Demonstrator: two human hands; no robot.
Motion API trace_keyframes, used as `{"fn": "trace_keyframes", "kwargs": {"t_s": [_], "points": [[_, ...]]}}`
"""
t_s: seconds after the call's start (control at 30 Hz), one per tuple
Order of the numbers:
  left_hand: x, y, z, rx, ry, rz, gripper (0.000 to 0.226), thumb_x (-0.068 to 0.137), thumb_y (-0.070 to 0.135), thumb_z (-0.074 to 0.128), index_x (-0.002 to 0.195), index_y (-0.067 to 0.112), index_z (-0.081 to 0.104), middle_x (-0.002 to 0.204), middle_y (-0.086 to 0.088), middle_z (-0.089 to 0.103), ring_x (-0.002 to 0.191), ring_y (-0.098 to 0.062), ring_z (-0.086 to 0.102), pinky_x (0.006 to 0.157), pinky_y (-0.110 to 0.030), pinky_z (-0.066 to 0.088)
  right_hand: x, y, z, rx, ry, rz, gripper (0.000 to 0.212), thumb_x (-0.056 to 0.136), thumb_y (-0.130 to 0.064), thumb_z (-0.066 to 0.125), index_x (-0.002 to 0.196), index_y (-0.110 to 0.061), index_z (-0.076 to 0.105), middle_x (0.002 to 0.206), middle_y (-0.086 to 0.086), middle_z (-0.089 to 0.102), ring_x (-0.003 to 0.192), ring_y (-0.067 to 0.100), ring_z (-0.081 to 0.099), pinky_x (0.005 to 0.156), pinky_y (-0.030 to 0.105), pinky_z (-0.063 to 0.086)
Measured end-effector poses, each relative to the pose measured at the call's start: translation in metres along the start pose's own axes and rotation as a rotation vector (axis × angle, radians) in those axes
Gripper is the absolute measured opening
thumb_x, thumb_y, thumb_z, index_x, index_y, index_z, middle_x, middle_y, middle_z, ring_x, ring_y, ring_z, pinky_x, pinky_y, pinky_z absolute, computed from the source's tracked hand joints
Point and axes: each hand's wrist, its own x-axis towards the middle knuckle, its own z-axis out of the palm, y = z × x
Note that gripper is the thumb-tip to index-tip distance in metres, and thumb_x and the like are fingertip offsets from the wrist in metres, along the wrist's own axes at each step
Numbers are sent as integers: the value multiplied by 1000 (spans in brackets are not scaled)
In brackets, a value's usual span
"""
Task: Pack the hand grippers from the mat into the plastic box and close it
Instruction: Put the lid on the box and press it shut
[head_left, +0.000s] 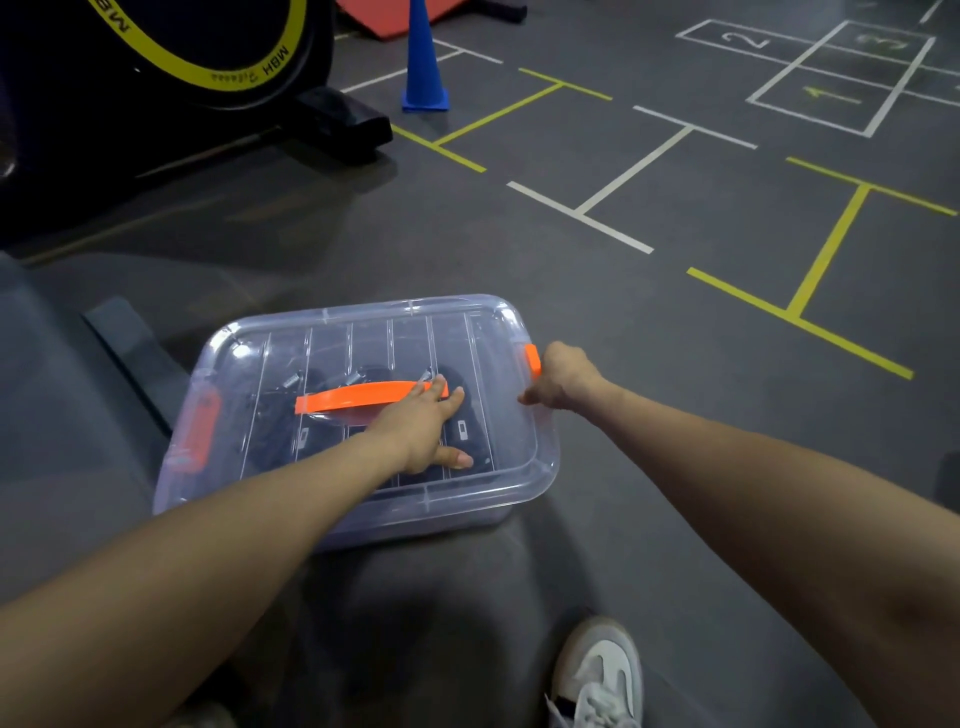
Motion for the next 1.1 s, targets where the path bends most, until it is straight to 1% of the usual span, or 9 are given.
{"fn": "trace_keyframes", "kwargs": {"t_s": [0.1,0.17,0.3,0.43,0.6,0.7,0.87,1.0,1.1], "points": [[-4,-9,0,-60,36,27,89,84,46,61,151,20,8,160,-4,-3,148,-21,3,121,-35,13,-9,-16,6,-219,150,-148,27,87,-13,60,112,-3,55,122,16,58,111,33,57,79,36,48],[-9,-22,-2,-110,87,27,80,84,41,63,149,19,20,159,-3,12,145,-21,20,119,-36,22,-10,-37,16,-270,215,-272,32,88,-11,58,119,-6,52,129,15,48,121,33,48,90,39,47],[-32,-61,-3,-186,279,-108,46,86,28,61,130,18,50,132,-8,50,122,-28,49,103,-41,41,-16,-100,50,-242,30,-502,41,84,-21,63,121,-7,54,125,19,49,120,36,49,99,39,44],[-59,-120,1,-222,413,-352,49,87,24,59,133,13,46,135,-12,48,129,-31,43,108,-40,37,-32,-156,85,-300,-103,-662,53,81,-31,68,126,-9,50,129,18,48,123,35,47,102,37,39],[-88,-177,11,-276,374,-647,55,90,31,55,135,4,37,139,-20,39,131,-36,36,109,-40,32,-34,-193,120,-488,-119,-721,72,74,-52,68,135,-22,43,145,14,35,130,38,36,111,41,30],[-89,-192,25,-413,321,-700,53,94,30,48,136,0,36,139,-23,41,130,-37,40,107,-38,34,-30,-202,124,-535,-133,-735,74,70,-56,68,134,-29,42,143,13,36,127,39,37,107,45,34],[-83,-197,33,-597,317,-715,47,99,26,38,137,-1,34,140,-23,44,127,-39,45,101,-38,37,-28,-207,118,-637,-123,-800,75,78,-53,63,140,-23,35,144,13,39,136,27,29,106,41,26],[-85,-198,22,-772,329,-786,39,99,18,33,129,-3,47,134,-24,50,121,-38,50,97,-37,40,-33,-209,115,-669,-130,-797,79,78,-54,62,144,-25,30,147,14,37,137,26,29,108,40,25],[-88,-207,23,-938,297,-812,41,100,21,32,122,-8,52,118,-25,58,101,-34,58,84,-37,47,-33,-208,116,-648,-140,-777,78,77,-55,63,142,-27,32,148,15,33,134,30,31,108,40,25]]}}
